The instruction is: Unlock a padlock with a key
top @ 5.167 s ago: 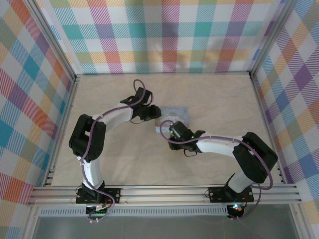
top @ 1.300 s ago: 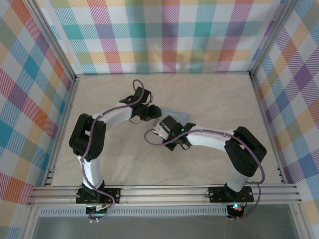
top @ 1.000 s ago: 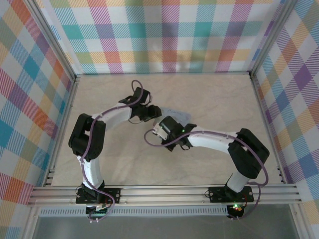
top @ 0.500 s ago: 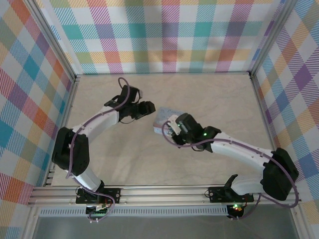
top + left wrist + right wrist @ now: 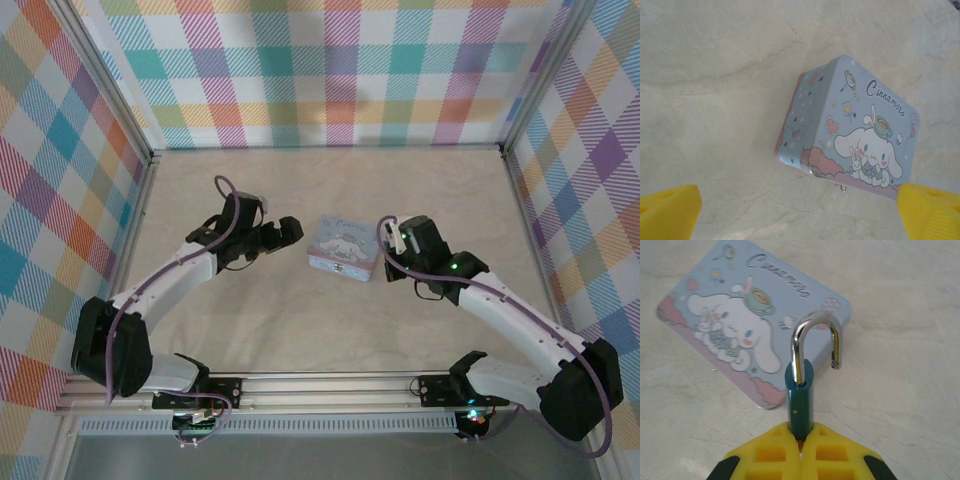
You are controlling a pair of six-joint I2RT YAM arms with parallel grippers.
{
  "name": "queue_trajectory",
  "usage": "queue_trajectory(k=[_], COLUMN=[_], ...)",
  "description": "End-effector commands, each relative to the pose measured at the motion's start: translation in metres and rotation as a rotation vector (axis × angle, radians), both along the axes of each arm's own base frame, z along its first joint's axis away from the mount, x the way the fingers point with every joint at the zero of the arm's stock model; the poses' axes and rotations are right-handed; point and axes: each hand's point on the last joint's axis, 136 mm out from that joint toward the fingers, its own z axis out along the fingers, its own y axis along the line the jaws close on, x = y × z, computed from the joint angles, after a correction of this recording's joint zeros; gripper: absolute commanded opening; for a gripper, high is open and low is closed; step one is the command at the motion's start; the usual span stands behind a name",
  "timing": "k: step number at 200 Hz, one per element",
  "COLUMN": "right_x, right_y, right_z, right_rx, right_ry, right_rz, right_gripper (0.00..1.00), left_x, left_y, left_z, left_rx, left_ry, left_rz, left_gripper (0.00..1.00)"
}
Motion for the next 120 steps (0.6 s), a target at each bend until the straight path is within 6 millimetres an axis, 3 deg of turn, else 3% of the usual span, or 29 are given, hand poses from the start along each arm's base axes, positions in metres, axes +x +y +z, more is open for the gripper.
queue_trajectory(k=[1, 45, 120], right_x=[-0.002, 0.014, 0.046], right_y=[-0.021, -0.057, -0.084], right_z=[-0.007, -0.03, -0.08], right_rx=[0.018, 0.025, 0.038], right_ry=[0.073, 0.183, 0.344], right_rz=[-0.112, -0.292, -0.434], right_gripper=[0.0, 0.0, 0.0], left_x=[-0.01, -0.033, -0.049], left_y=[0.02, 0.031, 0.042], left_z=[-0.006, -0.023, -0.029], left_rx=[0.055, 0.064, 0.072], left_ry=[-0.005, 0.026, 0.025], left_rz=[0.04, 0.056, 0.076], left_gripper=[1.0, 1.0, 1.0])
